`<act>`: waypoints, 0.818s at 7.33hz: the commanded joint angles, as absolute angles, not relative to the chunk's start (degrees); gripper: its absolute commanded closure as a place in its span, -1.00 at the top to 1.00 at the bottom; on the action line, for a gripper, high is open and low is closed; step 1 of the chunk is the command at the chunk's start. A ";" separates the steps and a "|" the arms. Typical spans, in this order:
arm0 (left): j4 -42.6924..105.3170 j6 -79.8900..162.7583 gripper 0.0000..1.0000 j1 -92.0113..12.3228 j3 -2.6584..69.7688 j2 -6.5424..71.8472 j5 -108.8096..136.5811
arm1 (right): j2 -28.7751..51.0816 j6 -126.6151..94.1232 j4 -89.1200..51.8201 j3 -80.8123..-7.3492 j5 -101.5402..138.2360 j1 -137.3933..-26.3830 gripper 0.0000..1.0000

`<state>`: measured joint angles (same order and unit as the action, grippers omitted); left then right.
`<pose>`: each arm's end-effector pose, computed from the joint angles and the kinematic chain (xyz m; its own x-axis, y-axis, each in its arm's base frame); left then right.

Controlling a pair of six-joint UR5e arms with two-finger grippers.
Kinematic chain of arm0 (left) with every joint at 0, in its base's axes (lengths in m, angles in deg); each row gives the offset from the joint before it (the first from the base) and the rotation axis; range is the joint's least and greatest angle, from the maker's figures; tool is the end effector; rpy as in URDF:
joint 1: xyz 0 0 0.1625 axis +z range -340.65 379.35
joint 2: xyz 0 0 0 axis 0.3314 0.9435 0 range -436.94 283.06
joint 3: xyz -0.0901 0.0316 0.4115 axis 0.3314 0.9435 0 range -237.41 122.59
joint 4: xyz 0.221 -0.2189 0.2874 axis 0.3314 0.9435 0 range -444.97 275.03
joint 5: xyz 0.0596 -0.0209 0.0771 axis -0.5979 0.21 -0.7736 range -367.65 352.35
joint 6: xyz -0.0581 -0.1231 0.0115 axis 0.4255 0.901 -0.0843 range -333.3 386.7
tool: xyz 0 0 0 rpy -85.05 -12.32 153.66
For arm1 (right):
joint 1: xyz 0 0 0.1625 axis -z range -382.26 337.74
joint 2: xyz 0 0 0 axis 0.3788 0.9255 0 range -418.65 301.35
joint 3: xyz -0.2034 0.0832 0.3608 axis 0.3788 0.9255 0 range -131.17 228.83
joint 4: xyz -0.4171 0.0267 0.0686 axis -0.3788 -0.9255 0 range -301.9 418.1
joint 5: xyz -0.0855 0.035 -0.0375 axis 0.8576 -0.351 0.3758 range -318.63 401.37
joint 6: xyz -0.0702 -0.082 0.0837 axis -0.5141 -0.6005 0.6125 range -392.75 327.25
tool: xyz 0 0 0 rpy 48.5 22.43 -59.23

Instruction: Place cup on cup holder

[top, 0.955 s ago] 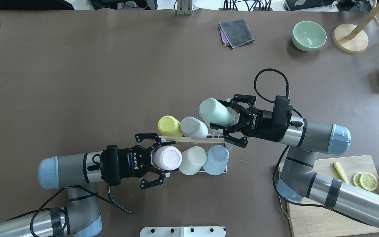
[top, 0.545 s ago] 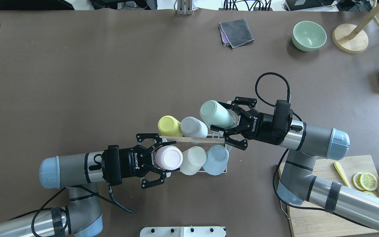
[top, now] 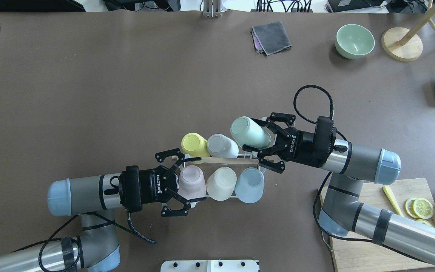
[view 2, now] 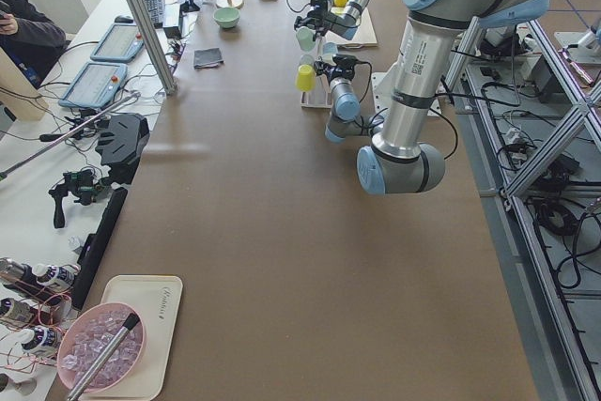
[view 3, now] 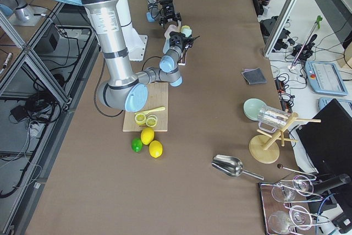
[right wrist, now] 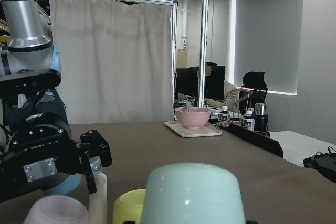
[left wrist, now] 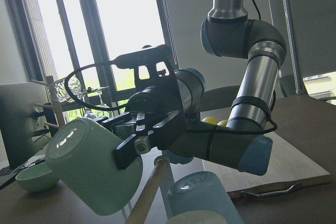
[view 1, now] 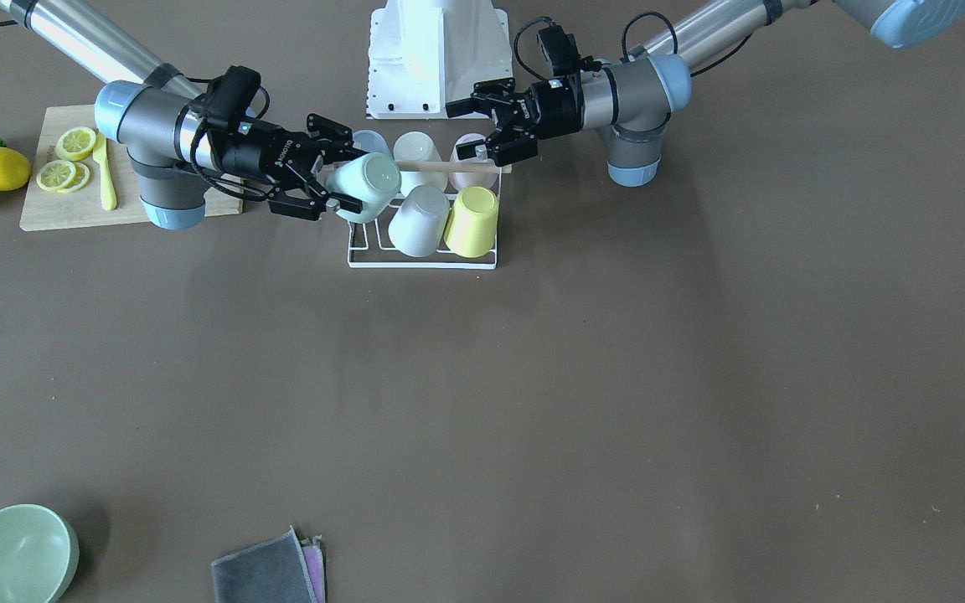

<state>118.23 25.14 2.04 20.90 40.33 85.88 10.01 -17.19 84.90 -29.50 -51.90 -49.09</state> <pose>0.5591 -0.3052 0.2669 0.2676 0.9617 0.0598 0.5909 -0.2128 0.7782 -0.4791 -0.3830 0.3273 0.2524 -0.9502 0.1830 -0.6208 -0.0139 0.7838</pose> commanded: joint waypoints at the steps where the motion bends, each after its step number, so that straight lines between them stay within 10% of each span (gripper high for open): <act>1: 118.24 25.21 0.97 2.04 20.90 40.30 85.87 | 10.51 -17.10 84.90 -29.57 -51.97 -48.98 -0.23; 2: 118.24 25.12 0.97 2.04 20.98 40.39 85.87 | 10.52 -16.93 84.90 -29.57 -51.88 -48.80 -0.06; 3: 118.24 25.21 0.97 2.04 20.98 40.31 85.87 | 10.52 -16.84 84.90 -29.57 -51.88 -48.71 0.99; 6: 109.42 25.30 0.97 0.64 27.80 39.61 86.48 | 11.57 -16.49 84.90 -30.71 -51.88 -48.97 1.00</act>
<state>114.87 25.27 1.38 23.95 40.06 86.25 11.12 -16.55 84.90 -30.27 -51.82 -48.83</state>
